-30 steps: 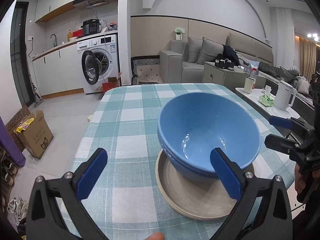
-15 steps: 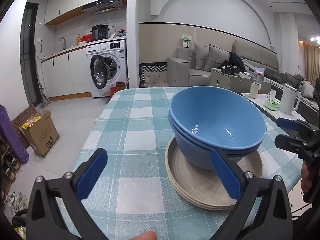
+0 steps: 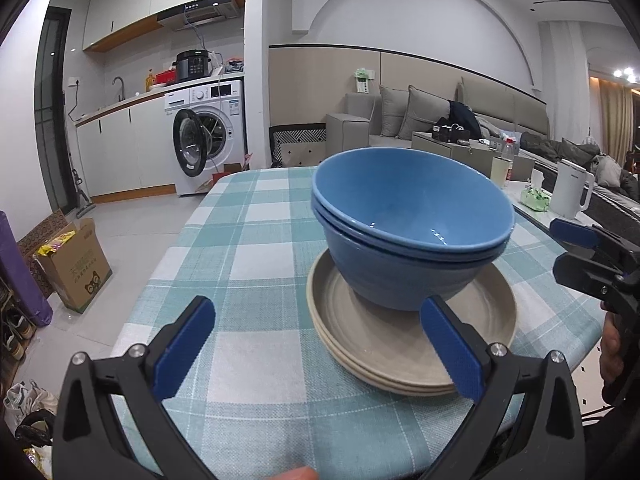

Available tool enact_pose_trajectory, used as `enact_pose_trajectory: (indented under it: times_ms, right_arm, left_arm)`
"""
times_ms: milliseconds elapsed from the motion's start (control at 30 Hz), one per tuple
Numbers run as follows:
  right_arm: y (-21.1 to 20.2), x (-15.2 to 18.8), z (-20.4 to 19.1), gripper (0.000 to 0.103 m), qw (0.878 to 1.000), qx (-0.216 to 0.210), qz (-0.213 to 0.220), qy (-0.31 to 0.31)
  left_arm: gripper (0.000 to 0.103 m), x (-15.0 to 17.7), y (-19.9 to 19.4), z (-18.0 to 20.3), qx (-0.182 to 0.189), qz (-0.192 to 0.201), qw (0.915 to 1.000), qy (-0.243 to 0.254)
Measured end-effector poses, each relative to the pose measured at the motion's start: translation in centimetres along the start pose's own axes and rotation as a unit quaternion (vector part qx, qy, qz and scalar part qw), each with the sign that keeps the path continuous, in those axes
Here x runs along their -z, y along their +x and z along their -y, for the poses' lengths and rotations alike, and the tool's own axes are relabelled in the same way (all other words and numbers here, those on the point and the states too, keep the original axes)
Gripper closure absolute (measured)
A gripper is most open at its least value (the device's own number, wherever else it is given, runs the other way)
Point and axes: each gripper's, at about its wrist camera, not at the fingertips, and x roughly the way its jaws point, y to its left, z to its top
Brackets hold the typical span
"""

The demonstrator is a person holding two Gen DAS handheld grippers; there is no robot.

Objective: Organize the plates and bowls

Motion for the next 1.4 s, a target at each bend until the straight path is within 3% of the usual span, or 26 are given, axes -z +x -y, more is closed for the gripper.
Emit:
enact_pose_trajectory:
  times_ms: [400, 1400]
  right_arm:
    - [-0.2, 1.5, -0.9, 0.001, 1.0, 0.001, 0.008, -0.02]
    - [-0.3, 1.8, -1.3, 0.001, 1.0, -0.008, 0.017, -0.025]
  left_arm:
    - [0.0, 0.4, -0.4, 0.4, 0.008, 0.01, 0.9999, -0.007]
    - [0.0, 0.9, 0.0, 0.3, 0.009, 0.01, 0.9999, -0.01]
